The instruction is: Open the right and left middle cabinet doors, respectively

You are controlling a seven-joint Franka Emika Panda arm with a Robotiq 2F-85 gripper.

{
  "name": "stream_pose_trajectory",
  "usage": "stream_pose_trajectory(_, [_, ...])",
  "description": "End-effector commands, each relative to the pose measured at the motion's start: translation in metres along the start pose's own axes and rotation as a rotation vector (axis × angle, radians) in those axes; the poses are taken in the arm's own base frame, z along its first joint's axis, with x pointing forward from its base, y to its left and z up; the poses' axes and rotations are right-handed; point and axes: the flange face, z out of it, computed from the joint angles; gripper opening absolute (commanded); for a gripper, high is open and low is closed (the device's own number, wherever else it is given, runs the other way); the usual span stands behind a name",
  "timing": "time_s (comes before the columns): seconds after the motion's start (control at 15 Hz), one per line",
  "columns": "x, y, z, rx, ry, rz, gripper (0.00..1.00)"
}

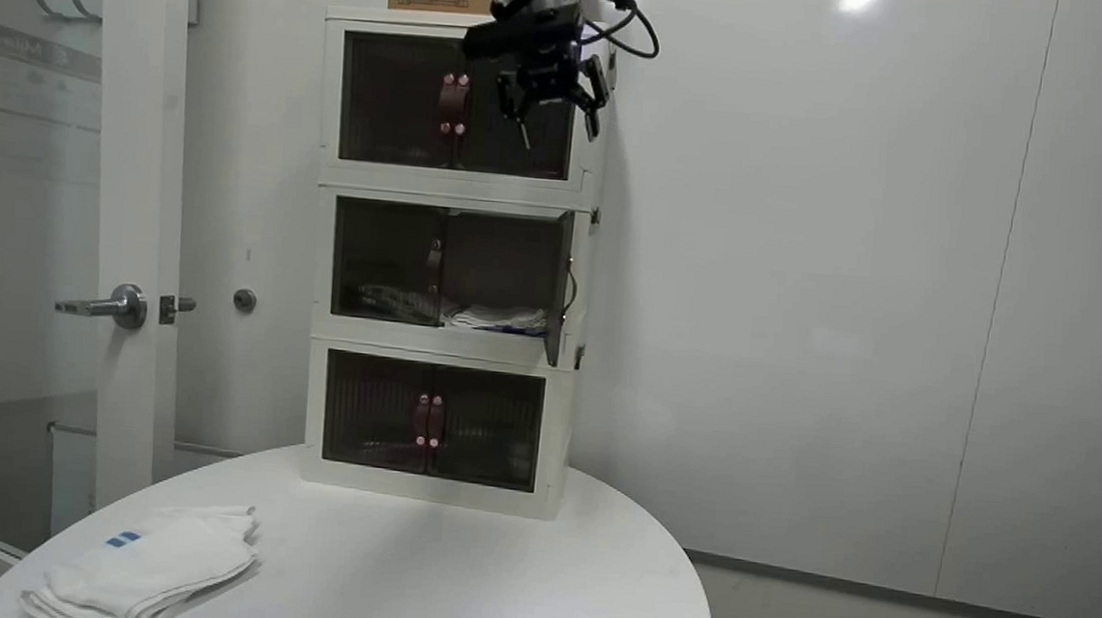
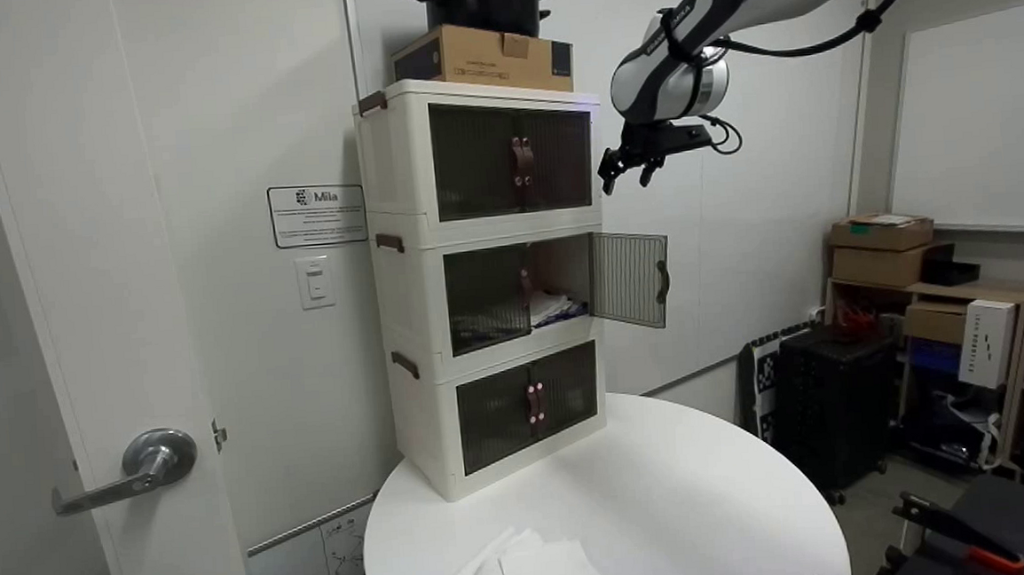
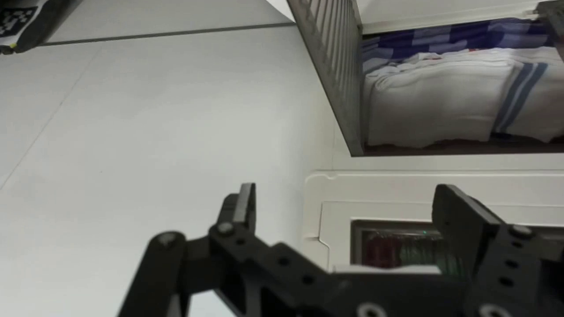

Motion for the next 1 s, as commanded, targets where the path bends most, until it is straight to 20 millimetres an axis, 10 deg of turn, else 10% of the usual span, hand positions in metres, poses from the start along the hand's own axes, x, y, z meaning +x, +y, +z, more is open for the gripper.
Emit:
stream_pose_trajectory(0.0, [0.001,-0.031,-0.018,0.049,0.021,-0.015,1.00])
stream_pose_trajectory(0.93, [-0.037,-0.167,0.001,-0.272,-0.121,-0.286,1.00])
